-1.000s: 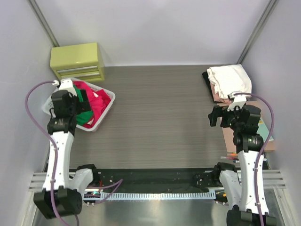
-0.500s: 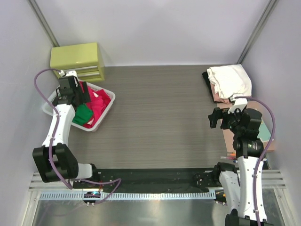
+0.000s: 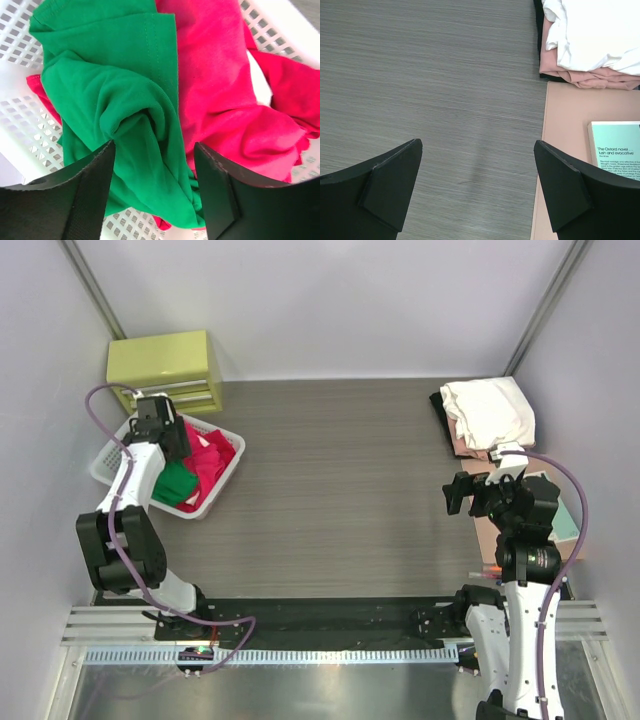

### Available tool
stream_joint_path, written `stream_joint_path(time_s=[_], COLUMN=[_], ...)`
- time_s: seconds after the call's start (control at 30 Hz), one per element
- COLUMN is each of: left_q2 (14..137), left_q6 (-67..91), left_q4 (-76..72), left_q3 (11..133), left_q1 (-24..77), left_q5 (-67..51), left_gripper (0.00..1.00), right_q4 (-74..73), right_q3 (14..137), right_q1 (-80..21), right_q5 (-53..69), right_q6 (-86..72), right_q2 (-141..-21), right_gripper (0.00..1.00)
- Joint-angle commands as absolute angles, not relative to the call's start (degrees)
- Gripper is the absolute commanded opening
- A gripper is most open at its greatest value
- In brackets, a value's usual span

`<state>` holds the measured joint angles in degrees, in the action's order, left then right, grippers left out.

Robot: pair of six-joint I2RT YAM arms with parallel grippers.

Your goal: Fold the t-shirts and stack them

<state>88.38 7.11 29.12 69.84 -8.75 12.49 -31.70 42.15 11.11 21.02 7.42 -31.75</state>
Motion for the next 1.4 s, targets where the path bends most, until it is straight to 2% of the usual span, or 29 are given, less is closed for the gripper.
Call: stream_joint_path(time_s=[0.0, 0.1, 0.17, 0.2, 0.23, 0.33, 0.47, 0.67, 0.9, 1.07, 1.37], left_q2=[90.35, 90.88, 91.93, 92.46, 92.98, 93.61, 88.17, 71.13, 48.01, 37.63, 38.75], left_q6=[7.12, 7.03, 6.94, 6.94, 6.86, 6.86, 5.37, 2.29, -3.59, -3.69, -0.35], left_q4=[29.62, 29.53, 29.88, 30.23, 30.67, 31.46, 29.81, 28.13, 28.3, 31.81, 41.73], left_q3=[71.72, 71.46, 71.72, 71.98, 72.42, 73.12, 70.59, 61.53, 53.8, 56.24, 68.81], left_q1=[-8.96, -8.96, -8.88, -8.88, -8.96, -8.96, -7.65, -2.55, -2.46, -2.46, -2.46], left_q5=[14.41, 14.94, 15.12, 15.38, 15.47, 14.86, 13.1, 11.96, 15.73, 12.58, -0.78], left_gripper=[0.64, 0.34, 0.21, 0.07, 0.0, 0.0, 0.0, 0.0, 0.0, 0.0, 0.0], right_q4=[-29.44, -29.27, -29.36, -29.36, -29.44, -29.27, -28.65, -28.48, -28.21, -27.95, -27.86], right_q3=[41.92, 41.84, 41.84, 41.75, 41.75, 41.57, 41.31, 41.4, 41.22, 41.13, 41.13], right_q1=[11.34, 11.34, 11.43, 11.43, 11.34, 11.43, 11.43, 11.43, 11.34, 11.43, 11.43], right_q5=[22.06, 21.8, 21.88, 21.97, 21.89, 21.88, 21.62, 21.45, 21.97, 21.97, 21.97], right_q6=[7.21, 7.12, 7.12, 7.12, 7.21, 7.29, 7.56, 7.65, 7.73, 7.73, 7.73], right_q2=[-31.03, -30.85, -30.59, -30.32, -29.89, -29.97, -31.37, -32.61, -33.31, -34.45, -34.37], right_gripper=[1.0, 1.0, 1.0, 1.0, 1.0, 1.0, 1.0, 1.0, 1.0, 1.0, 1.0])
